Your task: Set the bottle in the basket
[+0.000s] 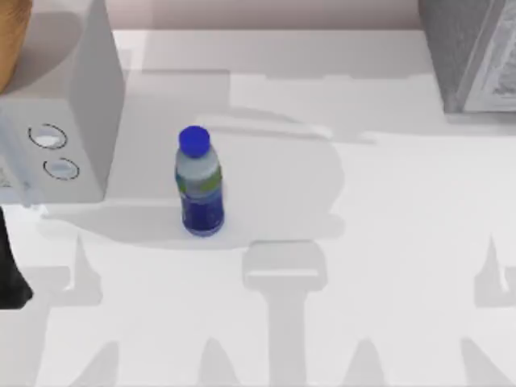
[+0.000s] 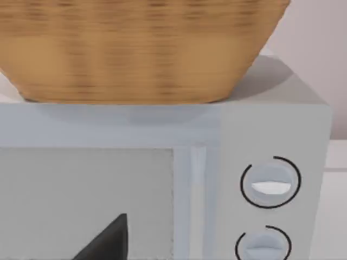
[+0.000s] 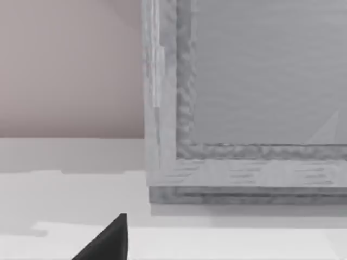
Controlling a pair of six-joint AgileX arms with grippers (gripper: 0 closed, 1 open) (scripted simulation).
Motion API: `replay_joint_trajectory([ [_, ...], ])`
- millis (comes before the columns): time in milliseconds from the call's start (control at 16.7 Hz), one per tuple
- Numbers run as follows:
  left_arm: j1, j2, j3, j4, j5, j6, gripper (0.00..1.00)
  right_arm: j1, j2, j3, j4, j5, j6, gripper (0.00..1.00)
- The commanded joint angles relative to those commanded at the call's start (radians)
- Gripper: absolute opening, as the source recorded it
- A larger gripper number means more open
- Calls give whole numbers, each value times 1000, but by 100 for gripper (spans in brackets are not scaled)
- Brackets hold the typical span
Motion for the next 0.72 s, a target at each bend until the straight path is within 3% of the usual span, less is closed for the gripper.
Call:
replay_joint_trajectory([
  [360, -19, 104, 24, 100, 43, 3, 100, 0, 0, 0, 0, 0, 0, 100],
  [720, -67, 557, 96, 475, 186, 22, 100, 0, 0, 0, 0, 0, 0, 100],
])
